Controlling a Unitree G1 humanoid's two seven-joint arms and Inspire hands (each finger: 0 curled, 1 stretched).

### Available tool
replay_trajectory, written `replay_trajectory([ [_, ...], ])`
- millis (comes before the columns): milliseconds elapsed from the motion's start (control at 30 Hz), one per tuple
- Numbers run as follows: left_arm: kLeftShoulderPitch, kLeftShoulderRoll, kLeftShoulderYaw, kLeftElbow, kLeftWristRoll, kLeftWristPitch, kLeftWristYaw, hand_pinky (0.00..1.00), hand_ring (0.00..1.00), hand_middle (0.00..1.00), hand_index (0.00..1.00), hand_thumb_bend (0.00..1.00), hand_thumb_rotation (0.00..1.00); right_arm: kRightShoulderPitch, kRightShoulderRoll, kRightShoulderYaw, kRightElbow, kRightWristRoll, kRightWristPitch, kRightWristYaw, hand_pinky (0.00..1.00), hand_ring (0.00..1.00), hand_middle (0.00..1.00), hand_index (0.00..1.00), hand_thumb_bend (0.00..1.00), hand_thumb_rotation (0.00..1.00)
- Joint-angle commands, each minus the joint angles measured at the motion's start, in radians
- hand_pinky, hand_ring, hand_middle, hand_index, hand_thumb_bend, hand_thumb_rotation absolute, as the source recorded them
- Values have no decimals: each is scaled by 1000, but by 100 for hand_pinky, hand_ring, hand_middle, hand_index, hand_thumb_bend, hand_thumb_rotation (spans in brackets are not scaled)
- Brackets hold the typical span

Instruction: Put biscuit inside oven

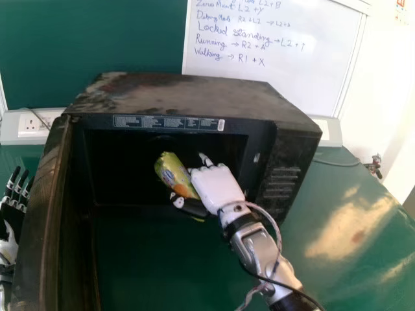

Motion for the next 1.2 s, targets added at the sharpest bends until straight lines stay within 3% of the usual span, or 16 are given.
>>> replay_trajectory([
  [0, 34, -39, -2, 36, -11, 1, -1, 47, 65, 79, 91, 10, 0, -46, 13, 9, 36, 14, -11, -47, 38, 44, 43, 54, 52, 0],
  [467, 37, -42, -3, 28, -6, -1, 6, 42, 64, 78, 91, 9, 0, -151, 33, 43, 205, 55, -64, -125, 50, 54, 48, 51, 53, 0],
  [600, 35, -42, -3, 31, -4, -5, 5, 45, 65, 78, 91, 10, 0, -179, 41, 60, 247, 53, -71, -151, 47, 50, 46, 53, 52, 0],
  [700, 31, -38, -1, 45, -10, -4, -7, 45, 65, 79, 91, 10, 0, -208, 49, 77, 300, 48, -82, -186, 42, 41, 46, 56, 51, 0],
  [833, 32, -41, -2, 43, -8, -8, -4, 46, 66, 79, 91, 10, 0, -251, 64, 100, 392, 53, -103, -236, 38, 43, 50, 49, 52, 0],
  [933, 35, -46, -4, 31, -6, -7, 4, 45, 65, 78, 91, 10, 0, -284, 79, 116, 477, 53, -123, -294, 40, 39, 47, 56, 51, 0],
  [1167, 38, -48, -2, 24, -10, 1, 2, 45, 66, 79, 91, 9, 0, -342, 116, 145, 637, 71, -158, -375, 38, 39, 46, 56, 51, 0],
])
